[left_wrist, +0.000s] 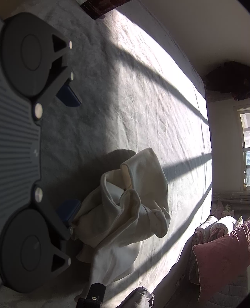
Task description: Fold clothes
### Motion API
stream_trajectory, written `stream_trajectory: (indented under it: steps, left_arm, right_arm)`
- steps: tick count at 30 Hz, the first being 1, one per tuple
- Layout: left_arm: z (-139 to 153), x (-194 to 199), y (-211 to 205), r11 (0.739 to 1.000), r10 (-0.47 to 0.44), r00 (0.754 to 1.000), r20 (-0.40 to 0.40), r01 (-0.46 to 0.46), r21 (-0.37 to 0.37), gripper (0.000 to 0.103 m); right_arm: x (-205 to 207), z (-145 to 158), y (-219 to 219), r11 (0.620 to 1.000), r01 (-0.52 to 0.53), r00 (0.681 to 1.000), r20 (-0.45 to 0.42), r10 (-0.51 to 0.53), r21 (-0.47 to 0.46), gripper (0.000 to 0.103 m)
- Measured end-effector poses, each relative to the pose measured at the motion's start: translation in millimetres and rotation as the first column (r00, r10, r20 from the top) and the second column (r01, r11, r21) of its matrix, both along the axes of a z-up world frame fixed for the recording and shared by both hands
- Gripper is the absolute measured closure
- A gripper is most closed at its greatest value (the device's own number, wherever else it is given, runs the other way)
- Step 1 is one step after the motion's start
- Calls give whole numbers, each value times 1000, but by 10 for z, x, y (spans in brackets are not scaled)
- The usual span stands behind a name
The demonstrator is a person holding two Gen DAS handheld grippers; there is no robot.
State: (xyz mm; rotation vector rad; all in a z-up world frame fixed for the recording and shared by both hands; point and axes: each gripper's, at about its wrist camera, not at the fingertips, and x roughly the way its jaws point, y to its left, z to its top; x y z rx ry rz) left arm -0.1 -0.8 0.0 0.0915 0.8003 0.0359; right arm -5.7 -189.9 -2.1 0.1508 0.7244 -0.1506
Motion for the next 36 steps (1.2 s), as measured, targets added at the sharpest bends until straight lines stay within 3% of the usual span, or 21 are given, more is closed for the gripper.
stream_trajectory:
  steps: [5,10,36]
  left_arm:
    - [-3,-9,-68,1000,-1,1000,-10,1,26,1]
    - [-32,32,7,1000,3,1000,-26,-3,-11,1]
    - [-57,76,17,1000,4,998,-56,-5,-17,1]
  right_arm:
    - [29,-44,44,1000,-11,1000,-15,11,-5,0]
    - [57,-88,88,1000,-22,999,-30,22,-9,0]
    - [137,-170,208,998,-58,995,-76,58,-9,0]
